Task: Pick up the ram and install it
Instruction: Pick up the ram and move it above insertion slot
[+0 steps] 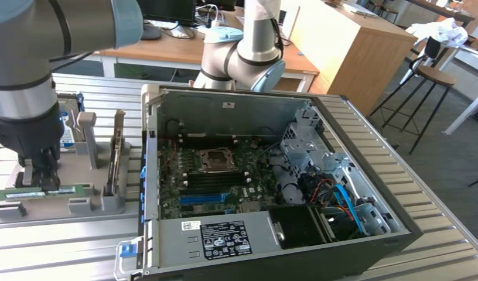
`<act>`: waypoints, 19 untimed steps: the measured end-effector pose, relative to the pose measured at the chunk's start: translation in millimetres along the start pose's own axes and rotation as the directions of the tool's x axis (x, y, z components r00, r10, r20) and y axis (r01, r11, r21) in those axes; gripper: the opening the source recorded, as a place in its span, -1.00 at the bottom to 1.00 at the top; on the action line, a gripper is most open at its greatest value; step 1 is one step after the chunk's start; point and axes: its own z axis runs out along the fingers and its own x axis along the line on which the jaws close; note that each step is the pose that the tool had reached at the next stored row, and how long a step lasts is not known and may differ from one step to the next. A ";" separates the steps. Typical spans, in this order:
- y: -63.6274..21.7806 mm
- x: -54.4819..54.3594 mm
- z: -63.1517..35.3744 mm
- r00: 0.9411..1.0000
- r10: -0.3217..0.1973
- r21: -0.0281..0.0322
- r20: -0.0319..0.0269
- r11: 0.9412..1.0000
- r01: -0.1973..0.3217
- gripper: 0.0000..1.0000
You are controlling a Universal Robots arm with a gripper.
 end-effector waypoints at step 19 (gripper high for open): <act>2.0 -1.4 -56.7 1.000 0.005 0.000 0.000 1.000 -0.005 -0.77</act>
